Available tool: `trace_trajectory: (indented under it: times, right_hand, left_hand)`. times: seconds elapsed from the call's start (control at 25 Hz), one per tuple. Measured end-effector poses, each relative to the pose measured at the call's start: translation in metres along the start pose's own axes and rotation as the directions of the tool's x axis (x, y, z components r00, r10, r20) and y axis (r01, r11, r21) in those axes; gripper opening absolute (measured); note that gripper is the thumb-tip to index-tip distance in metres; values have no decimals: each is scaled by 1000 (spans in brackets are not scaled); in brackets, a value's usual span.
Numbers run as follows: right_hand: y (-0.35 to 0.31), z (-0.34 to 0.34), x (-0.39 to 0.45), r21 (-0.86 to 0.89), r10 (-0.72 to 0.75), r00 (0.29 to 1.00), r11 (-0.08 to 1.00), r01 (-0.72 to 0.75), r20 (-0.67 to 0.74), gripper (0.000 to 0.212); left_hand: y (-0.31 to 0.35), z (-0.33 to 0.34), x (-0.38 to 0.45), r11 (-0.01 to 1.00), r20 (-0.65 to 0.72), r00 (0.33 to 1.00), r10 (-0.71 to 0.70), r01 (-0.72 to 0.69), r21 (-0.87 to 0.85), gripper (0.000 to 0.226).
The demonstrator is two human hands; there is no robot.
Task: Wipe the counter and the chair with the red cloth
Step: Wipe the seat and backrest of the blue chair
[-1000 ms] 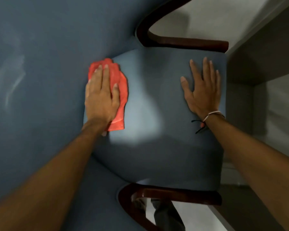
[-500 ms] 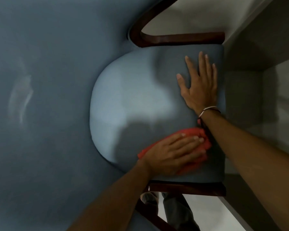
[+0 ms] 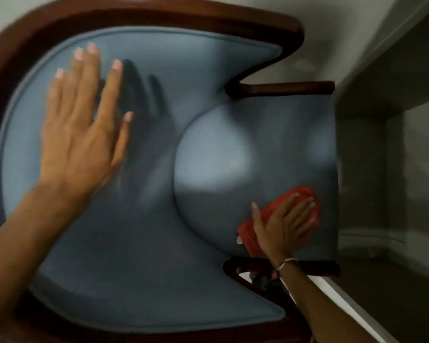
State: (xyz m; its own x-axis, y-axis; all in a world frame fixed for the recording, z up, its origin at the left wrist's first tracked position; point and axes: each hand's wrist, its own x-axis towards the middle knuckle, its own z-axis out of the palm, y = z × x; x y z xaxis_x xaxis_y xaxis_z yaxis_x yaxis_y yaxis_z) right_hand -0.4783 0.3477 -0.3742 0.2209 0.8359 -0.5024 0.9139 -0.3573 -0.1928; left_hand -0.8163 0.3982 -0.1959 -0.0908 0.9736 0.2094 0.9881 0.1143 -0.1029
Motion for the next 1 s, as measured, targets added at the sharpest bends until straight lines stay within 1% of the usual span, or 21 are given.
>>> trace_trajectory:
  times: [0.04, 0.08, 0.16, 0.2, 0.24, 0.32, 0.36, 0.4, 0.44, 0.48, 0.52, 0.56, 0.6, 0.64, 0.72, 0.8, 0.84, 0.88, 0.92, 0.96, 1.0]
  right_hand:
    - [-7, 4, 4, -60, -8, 1000, 998, 6, -20, 104]
    - [-10, 8, 7, -130, -53, 998, 990, 48, -38, 95]
    - [-4, 12, 10, -229, -200, 979, 956, 185, -43, 85]
    - [1, 10, 10, -225, -273, 961, 939, 259, -33, 83]
    - [1, 4, 9, -167, -317, 947, 937, 306, -44, 80]
    - [-11, -18, 1, 100, -285, 955, 951, 293, -83, 71]
    - [-32, -32, -8, 278, -246, 966, 925, 258, -80, 63]
    - [-64, -45, -19, 474, -238, 971, 851, 227, -39, 55]
    - [-108, -55, -31, 635, -262, 965, 748, 193, 15, 51]
    - [-160, -62, -40, 774, -310, 950, 610, 169, 37, 50]
    - [-214, -69, -47, 859, -349, 937, 486, 161, 21, 51]
    - [-266, -73, -54, 876, -365, 931, 440, 197, -26, 54]
    - [-310, -73, -67, 870, -372, 925, 430, 242, -74, 60]
    - [-344, -69, -85, 852, -368, 926, 454, 262, -89, 66]
    - [-367, -51, -120, 791, -403, 914, 542, 284, -52, 71]
    - [-335, -28, -145, 693, -508, 861, 615, 376, -17, 67]
    - [-307, -18, -152, 651, -570, 821, 638, 411, 40, 64]
    - [-277, -11, -157, 595, -607, 783, 682, 426, 135, 63]
    - [-246, -7, -161, 512, -596, 757, 754, 411, 270, 64]
    - [-215, -4, -160, 369, -526, 739, 843, 391, 420, 63]
    - [-188, -5, -157, 197, -413, 718, 908, 369, 561, 60]
  left_hand:
    - [-23, -14, -3, 998, 8, 1000, -8, 8, 56, 59]
    - [-38, -24, -7, 995, 15, 1000, -18, 16, 102, 60]
    - [-56, -35, -18, 990, 36, 999, -13, 8, 144, 61]
    - [-62, -38, -22, 990, 48, 999, -3, -4, 142, 62]
    - [-71, -41, -26, 991, 57, 998, 7, -15, 133, 62]
    - [-79, -43, -32, 994, 84, 996, 26, -35, 105, 62]
    - [-80, -42, -34, 996, 94, 995, 28, -36, 84, 62]
    - [-79, -40, -35, 998, 98, 995, 29, -35, 53, 61]
    - [-80, -39, -35, 999, 95, 995, 32, -33, 6, 60]
    - [-83, -39, -34, 999, 92, 995, 33, -30, -37, 58]
    - [-87, -38, -32, 997, 86, 996, 37, -31, -70, 59]
    - [-92, -40, -32, 995, 75, 996, 45, -38, -96, 63]
    - [-98, -41, -31, 993, 73, 996, 56, -48, -106, 68]
    - [-104, -42, -32, 993, 82, 994, 67, -58, -107, 71]
    - [-110, -44, -33, 993, 110, 992, 65, -53, -107, 66]
    - [-109, -43, -33, 994, 139, 989, 44, -29, -102, 62]
    - [-107, -44, -33, 995, 146, 989, 27, -12, -103, 63]
    - [-106, -44, -33, 995, 145, 989, 13, 2, -101, 65]
    - [-105, -46, -32, 995, 149, 989, 8, 8, -104, 66]
    - [-105, -47, -33, 994, 161, 987, 7, 11, -110, 68]
    - [-106, -48, -32, 993, 172, 985, 1, 19, -114, 69]
